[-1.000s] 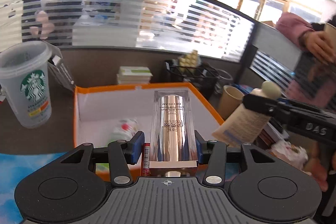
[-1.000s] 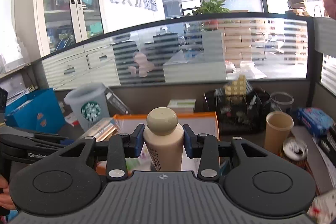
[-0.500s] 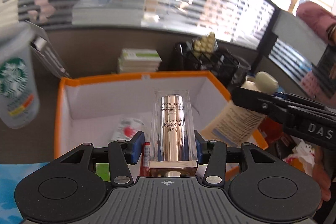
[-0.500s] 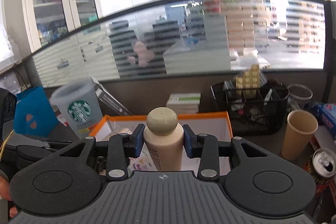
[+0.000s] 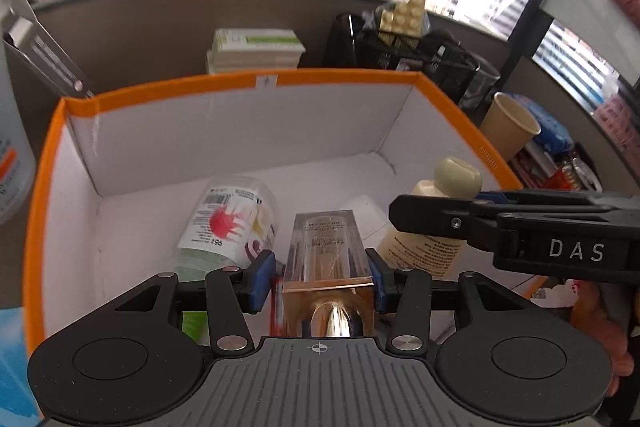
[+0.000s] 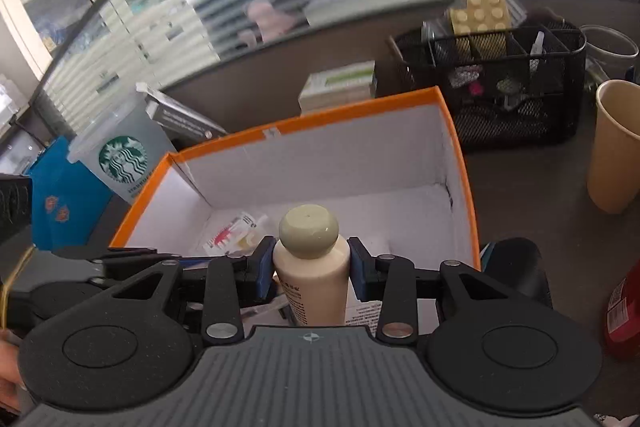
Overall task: Organize rigid objects
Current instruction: 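Lower both held items into the orange box and open both grippers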
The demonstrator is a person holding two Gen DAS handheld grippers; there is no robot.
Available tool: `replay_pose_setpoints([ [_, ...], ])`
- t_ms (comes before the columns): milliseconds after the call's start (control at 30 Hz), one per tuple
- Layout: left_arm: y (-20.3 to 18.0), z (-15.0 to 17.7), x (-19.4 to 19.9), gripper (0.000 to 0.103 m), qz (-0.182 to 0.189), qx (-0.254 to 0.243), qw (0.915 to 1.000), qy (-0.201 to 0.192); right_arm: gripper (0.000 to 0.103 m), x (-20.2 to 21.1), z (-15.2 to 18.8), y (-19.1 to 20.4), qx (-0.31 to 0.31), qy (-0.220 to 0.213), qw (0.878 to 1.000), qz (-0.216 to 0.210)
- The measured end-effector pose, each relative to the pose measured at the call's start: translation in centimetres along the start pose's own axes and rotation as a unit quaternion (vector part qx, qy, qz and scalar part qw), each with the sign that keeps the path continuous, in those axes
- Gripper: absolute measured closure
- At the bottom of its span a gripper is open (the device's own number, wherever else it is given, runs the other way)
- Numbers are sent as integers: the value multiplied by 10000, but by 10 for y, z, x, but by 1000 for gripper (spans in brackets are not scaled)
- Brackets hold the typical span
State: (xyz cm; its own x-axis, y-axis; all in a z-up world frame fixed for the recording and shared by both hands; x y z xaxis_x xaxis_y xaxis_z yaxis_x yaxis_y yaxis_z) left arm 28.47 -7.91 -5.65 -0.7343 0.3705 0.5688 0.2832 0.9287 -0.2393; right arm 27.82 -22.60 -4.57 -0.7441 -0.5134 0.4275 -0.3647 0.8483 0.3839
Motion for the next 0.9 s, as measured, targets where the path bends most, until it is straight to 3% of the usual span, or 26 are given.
replay_pose_setpoints([
  [100,1,-3,-4,67,18,107,9999,28,68,-10,-4,-1,18,173,9998,54],
  [367,7,-13,-7,68,-95,245,9996,-77,67,-39,-17,-11,-323,512,9981,117],
  [700,11,-27,-5,67,-189,396,9986,-294,61,-60,-24,-12,-307,398,9975,502],
  [900,11,-40,27,61,-396,204,9961,-762,60,-45,-35,-5,-143,61,9974,701],
])
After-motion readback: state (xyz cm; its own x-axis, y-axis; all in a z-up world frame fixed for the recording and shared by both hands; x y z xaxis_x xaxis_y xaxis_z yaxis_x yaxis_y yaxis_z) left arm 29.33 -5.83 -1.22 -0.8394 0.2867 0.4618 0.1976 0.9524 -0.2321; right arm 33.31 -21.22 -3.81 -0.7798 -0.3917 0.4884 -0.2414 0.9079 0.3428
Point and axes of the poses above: each gripper's, at about its wrist camera, not at the fingertips, and x roughly against the way its jaws point, y to its left, z to its underside, the point moved 5 cm from there along -x, roughly the way its jaws point, and after that the axes turned 15 degrees about -y, right-handed, at the moved point
